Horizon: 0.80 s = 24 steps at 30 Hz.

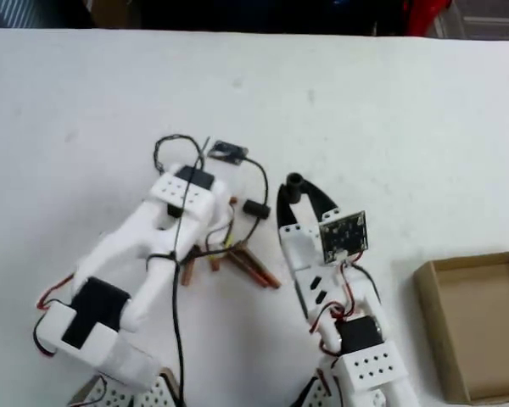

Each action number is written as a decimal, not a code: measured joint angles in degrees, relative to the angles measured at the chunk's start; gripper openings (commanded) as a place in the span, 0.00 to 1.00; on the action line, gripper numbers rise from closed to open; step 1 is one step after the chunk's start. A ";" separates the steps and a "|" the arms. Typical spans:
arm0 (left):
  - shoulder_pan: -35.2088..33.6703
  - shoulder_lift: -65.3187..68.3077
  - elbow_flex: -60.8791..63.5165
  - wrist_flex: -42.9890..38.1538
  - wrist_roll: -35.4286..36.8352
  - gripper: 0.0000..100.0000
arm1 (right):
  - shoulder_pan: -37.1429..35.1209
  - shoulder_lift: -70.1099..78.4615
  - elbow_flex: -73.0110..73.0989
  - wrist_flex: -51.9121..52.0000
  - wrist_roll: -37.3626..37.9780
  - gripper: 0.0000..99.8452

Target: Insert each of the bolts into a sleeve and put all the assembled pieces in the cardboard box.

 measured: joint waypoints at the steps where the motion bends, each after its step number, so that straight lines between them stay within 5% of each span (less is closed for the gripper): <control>1: -0.44 0.00 0.00 -0.35 0.00 0.10 | 0.00 0.00 0.00 0.00 0.00 0.02; 24: -5.19 10.11 -3.96 -3.25 0.00 0.11 | 0.35 0.00 0.00 0.00 0.00 0.02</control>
